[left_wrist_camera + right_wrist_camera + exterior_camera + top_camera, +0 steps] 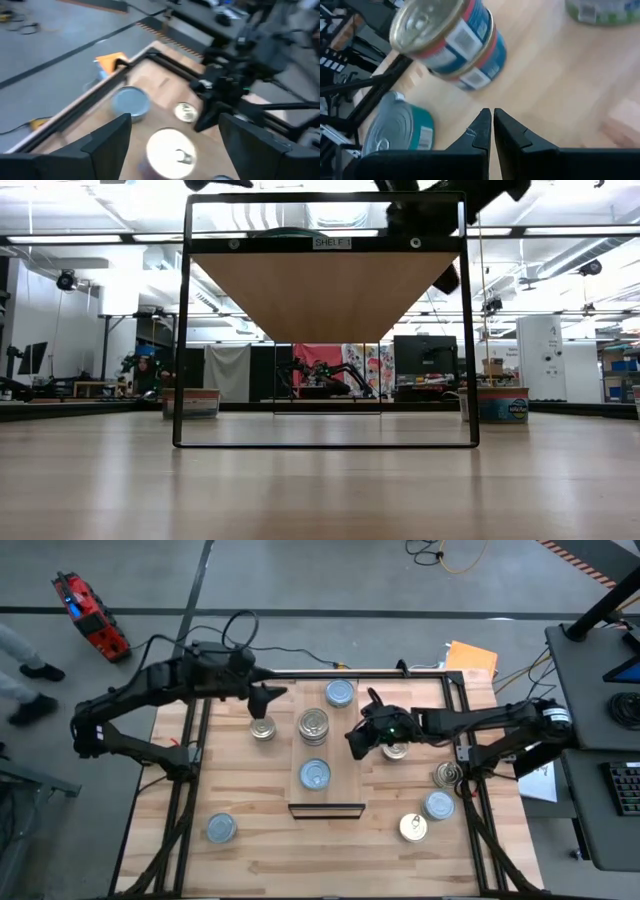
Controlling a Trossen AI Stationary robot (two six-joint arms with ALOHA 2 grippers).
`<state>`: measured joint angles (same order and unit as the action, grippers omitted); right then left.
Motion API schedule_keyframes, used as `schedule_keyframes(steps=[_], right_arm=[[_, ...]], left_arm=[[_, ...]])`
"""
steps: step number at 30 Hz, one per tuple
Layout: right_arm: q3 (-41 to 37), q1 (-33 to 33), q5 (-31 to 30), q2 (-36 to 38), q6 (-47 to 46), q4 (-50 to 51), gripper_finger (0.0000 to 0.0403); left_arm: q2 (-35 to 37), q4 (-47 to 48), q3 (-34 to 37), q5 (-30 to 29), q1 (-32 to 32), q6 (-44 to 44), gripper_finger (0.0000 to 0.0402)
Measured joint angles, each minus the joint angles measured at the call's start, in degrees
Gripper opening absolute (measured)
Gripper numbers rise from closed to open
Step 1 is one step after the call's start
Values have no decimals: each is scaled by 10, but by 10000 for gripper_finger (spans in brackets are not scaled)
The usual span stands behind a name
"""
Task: Stack canned seafood by type on shelf
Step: Stack the blue and pink tuna can on top of the blue and pink tuna can on the shelf
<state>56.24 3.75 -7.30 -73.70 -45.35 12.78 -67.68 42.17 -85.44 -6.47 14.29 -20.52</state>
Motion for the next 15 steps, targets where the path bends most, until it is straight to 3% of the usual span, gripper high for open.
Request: schedule_keyframes(steps=[4,15], right_arm=[[35,15,-1,-42,39,2,13],[161,23,-2,-154,101,83,13]], left_arm=[[3,19,-2,-34,0,-2,269],[15,31,-1,-36,0,-23,248]])
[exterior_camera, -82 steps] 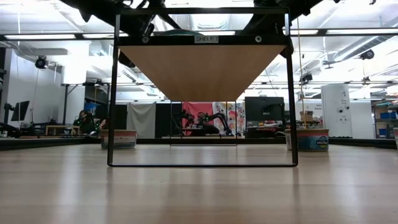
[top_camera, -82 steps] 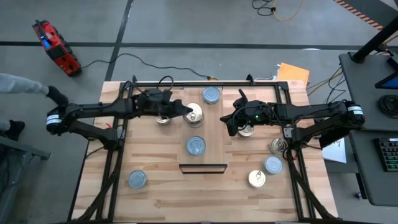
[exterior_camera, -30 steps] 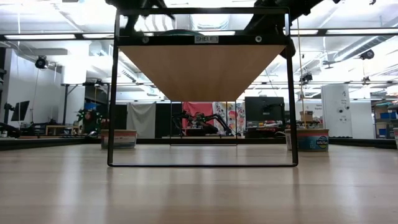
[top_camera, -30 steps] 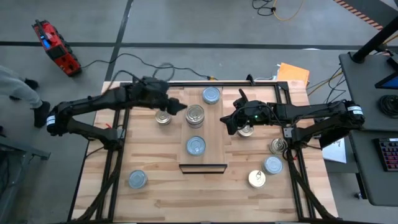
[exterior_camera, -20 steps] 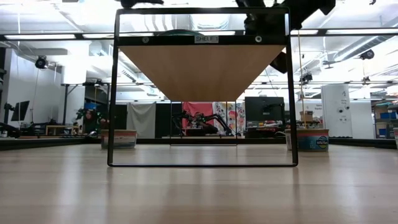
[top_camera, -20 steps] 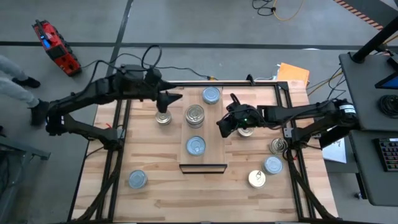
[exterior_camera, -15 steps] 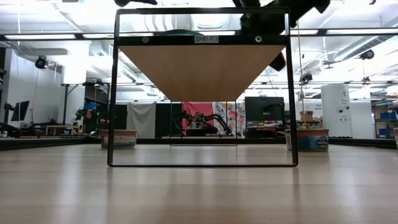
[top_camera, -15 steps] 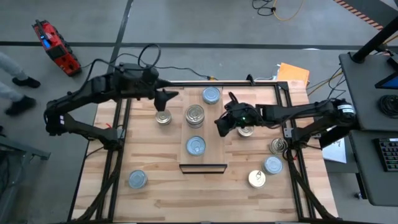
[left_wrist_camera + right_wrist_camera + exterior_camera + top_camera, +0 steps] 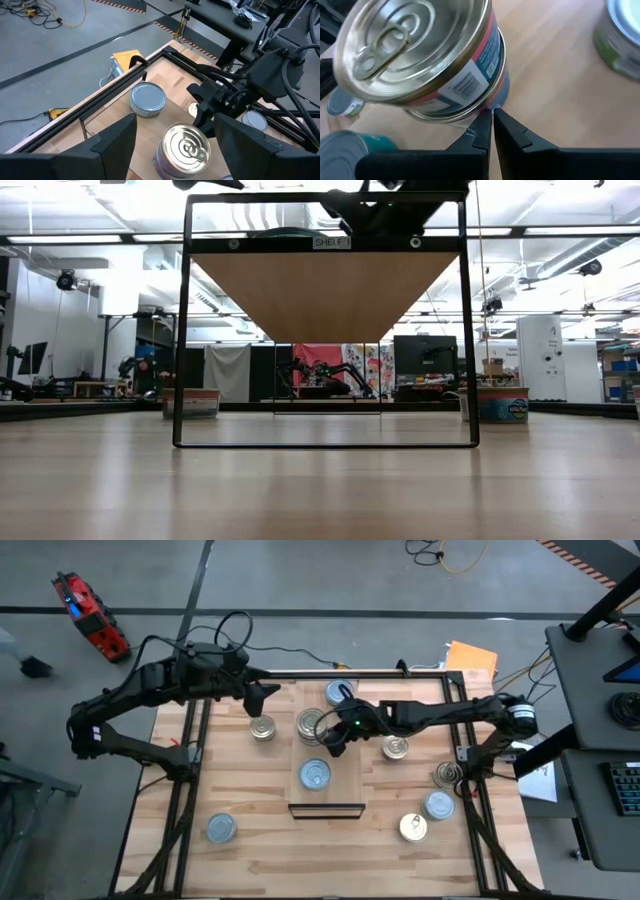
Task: Stack canned seafood by type on shelf
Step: Stack the blue and pink tuna can on top of the blue and pink tuna can on the shelf, then put the blue-pink tuna can on the shelf aligned with the other blue-pink tuna can
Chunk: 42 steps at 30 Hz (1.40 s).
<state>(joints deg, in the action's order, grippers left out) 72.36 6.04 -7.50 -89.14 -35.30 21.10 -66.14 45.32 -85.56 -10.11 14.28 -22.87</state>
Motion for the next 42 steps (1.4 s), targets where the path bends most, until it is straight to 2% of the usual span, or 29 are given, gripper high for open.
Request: schedule_keyframes(steps=[7,14,17,21,26,30,42], right_arm=[[39,0,-13,-18,2,69,13],[43,-1,-43,33,1,160,13],[43,-8,-5,71,1,211,13],[33,-30,75,119,-28,262,13],[15,-107,95,163,-91,270,13],[6,-189,92,176,-159,281,13],[-55,-415,90,166,-415,284,13]], left_arm=[[2,7,1,0,0,1,245],[2,56,2,0,0,-5,245],[2,54,2,0,-4,-12,245],[1,19,2,1,-22,-14,245],[-10,-43,2,0,-54,-30,245],[-20,-54,2,-9,-89,-61,245],[-42,-57,2,-164,-265,-170,245]])
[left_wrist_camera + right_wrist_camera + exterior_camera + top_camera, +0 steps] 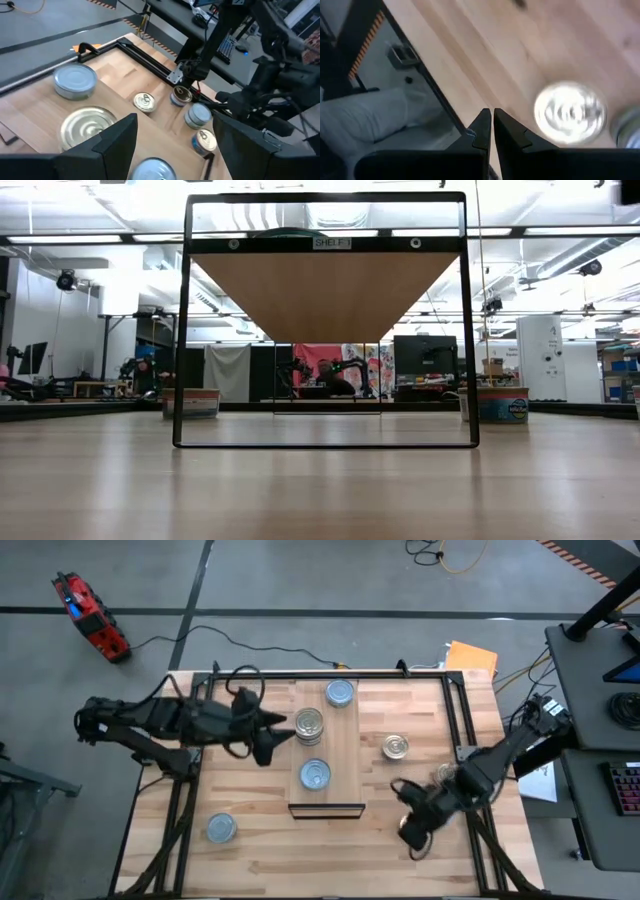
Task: Stack canned seafood by type on shelf
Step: Put the blue-pink tuna can on the shelf aligned with the other blue-pink tuna can
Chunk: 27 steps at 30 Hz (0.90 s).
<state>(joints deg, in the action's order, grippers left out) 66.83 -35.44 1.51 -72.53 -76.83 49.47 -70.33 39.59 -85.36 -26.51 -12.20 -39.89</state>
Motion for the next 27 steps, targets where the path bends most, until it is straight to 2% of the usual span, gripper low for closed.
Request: schedule_keyframes(steps=[3,10,17,27], right_arm=[[-28,-41,-6,0,-55,0,13],[-115,-99,-17,0,-197,-12,13],[-161,-122,-66,0,-212,-60,13],[-183,-126,-139,0,-207,-70,13]], left_arm=[[-9,-1,0,-28,-36,-29,245],[-48,-6,0,-36,-93,-101,245],[-95,-25,0,-57,-147,-157,245],[-159,-46,-13,-60,-201,-165,245]])
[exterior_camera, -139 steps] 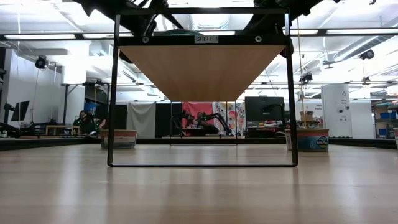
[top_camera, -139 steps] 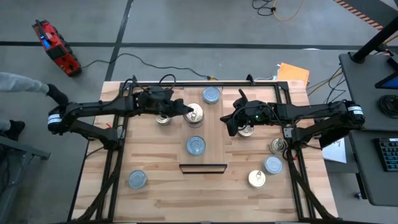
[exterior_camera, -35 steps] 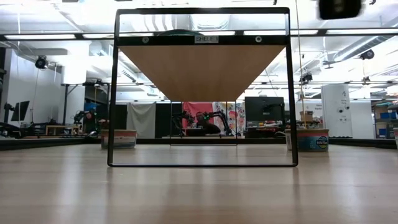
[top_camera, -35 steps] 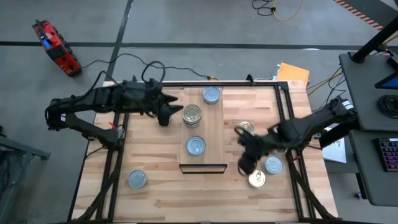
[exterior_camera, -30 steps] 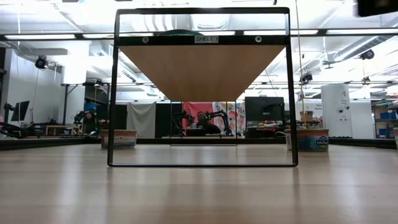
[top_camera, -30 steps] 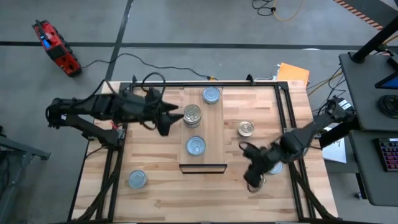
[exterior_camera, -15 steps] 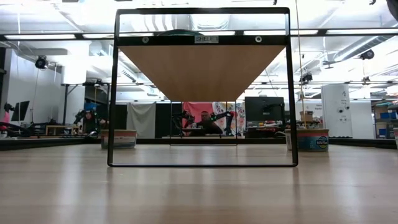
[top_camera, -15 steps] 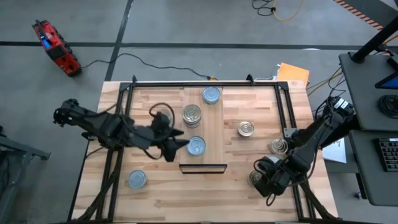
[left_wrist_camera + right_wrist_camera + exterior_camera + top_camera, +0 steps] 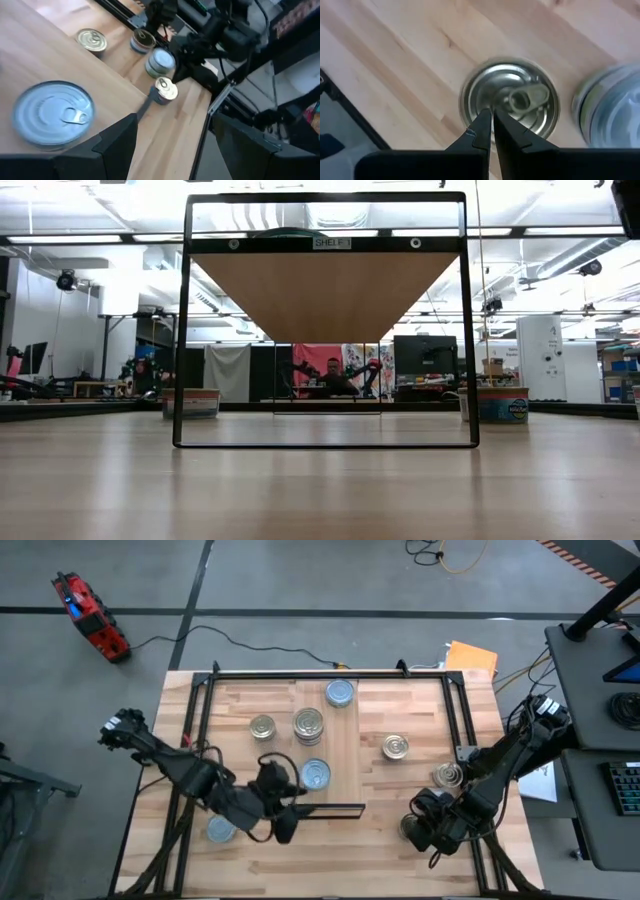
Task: Stack canned seafood by type on shelf
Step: Put the blue-pink tuna can on the shelf aligned with the other blue-pink tuna can
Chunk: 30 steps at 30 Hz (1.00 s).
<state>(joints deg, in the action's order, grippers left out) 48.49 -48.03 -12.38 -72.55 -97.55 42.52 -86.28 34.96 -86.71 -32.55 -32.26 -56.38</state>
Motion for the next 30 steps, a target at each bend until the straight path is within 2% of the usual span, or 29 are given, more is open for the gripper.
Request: schedule_keyframes(steps=[6,11,18,24,30], right_arm=[[0,0,-48,0,14,-1,13],[-3,-1,-48,-11,22,-31,13],[-4,-5,-9,-88,13,-62,13],[11,-5,-9,-135,21,-123,13],[33,8,-72,-173,58,-199,13]], left_arm=[[-56,1,-29,5,-35,77,245],[-87,4,-41,6,-41,68,245],[-96,2,-43,5,-45,49,245],[-98,23,-44,6,-50,47,245],[-111,23,-44,3,-51,47,245]])
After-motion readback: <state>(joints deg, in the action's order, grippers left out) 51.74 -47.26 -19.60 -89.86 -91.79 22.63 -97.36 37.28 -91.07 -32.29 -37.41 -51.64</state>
